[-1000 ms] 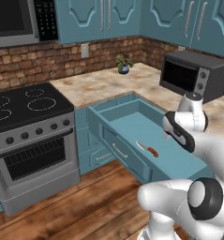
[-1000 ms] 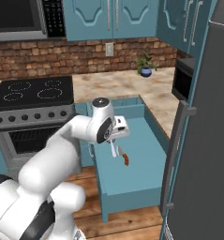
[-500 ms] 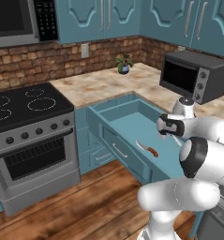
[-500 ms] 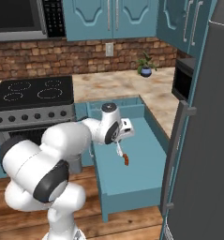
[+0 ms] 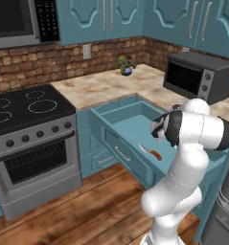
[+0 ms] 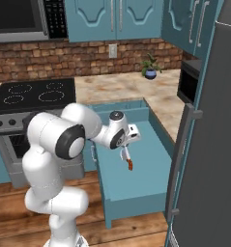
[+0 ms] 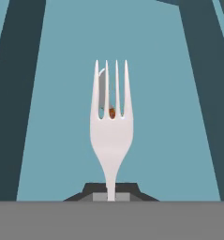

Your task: Pick up the metallic utensils from the counter and place them in the open drawer. Make sure not to pick up any wooden utensils.

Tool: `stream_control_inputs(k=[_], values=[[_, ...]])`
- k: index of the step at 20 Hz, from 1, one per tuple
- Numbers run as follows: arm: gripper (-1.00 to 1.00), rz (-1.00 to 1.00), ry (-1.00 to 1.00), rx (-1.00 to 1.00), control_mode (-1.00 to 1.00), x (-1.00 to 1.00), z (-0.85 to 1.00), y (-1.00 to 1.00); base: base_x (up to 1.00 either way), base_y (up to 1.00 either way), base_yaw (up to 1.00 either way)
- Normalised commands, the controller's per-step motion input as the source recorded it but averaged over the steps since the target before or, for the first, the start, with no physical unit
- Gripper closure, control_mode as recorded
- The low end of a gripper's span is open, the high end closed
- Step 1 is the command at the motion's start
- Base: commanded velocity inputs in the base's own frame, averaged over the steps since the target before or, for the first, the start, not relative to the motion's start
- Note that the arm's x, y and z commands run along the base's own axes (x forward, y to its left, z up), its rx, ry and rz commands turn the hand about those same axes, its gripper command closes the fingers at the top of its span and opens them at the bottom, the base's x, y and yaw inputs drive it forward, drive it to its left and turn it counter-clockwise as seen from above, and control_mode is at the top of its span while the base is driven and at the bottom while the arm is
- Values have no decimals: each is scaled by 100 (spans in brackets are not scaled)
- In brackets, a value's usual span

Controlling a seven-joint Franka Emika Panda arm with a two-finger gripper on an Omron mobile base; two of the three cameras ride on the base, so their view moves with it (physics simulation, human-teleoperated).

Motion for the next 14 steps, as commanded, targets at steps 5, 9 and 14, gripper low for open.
stream_control_inputs(k=[5, 9, 14], values=[[100, 0, 0, 0, -100, 53, -38, -15, 0, 0, 0], [100, 0, 0, 0, -100, 48, -36, -14, 0, 0, 0], [100, 0, 0, 0, -100, 28, -28, -18, 0, 0, 0]])
